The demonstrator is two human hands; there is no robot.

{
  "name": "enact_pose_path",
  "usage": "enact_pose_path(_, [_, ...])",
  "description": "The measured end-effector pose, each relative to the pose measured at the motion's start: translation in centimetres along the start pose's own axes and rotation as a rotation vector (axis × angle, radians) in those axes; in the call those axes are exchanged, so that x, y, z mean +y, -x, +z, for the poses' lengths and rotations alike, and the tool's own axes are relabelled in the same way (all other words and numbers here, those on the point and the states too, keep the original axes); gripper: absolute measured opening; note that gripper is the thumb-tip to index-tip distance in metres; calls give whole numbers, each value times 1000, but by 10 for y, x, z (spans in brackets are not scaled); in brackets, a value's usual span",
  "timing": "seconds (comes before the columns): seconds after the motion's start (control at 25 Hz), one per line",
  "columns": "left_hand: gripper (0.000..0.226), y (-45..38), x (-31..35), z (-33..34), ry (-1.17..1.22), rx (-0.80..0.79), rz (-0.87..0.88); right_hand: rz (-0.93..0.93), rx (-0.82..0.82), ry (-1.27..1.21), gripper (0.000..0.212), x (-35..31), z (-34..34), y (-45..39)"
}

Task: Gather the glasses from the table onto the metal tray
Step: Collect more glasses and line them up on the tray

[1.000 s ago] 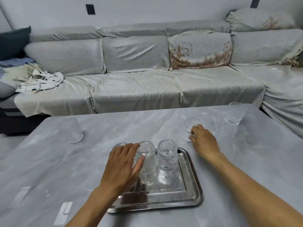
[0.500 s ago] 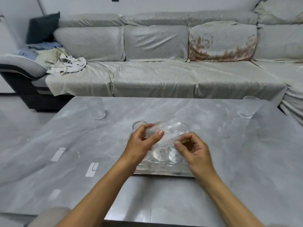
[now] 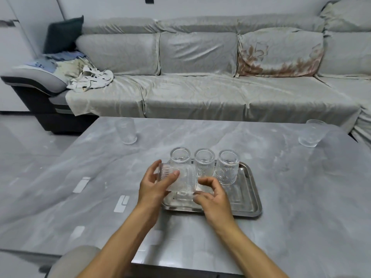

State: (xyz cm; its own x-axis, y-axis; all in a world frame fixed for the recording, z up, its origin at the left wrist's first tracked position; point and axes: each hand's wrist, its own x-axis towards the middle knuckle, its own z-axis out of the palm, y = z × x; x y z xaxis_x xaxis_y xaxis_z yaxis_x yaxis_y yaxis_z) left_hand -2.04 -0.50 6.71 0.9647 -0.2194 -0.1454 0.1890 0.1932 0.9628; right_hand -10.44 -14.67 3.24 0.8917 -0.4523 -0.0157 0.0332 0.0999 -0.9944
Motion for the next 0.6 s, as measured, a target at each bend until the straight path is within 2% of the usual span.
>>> enact_pose_path(0.04, [85,-4,-3,-2,-151,43,84,19,87,95,39,4,-7,0])
enact_pose_path(0.12, [81,-10,-13,-7,-381,26,227,6,194,190,43,8,-20,0])
enact_pose_path(0.28, [73,-19,-32,-5,-700,-8,426,-67,246,195,44,11,-36,0])
enact_pose_path(0.6, [72,-28,-37,-7,-851,-83,506,-84,184,421,41,18,-33,2])
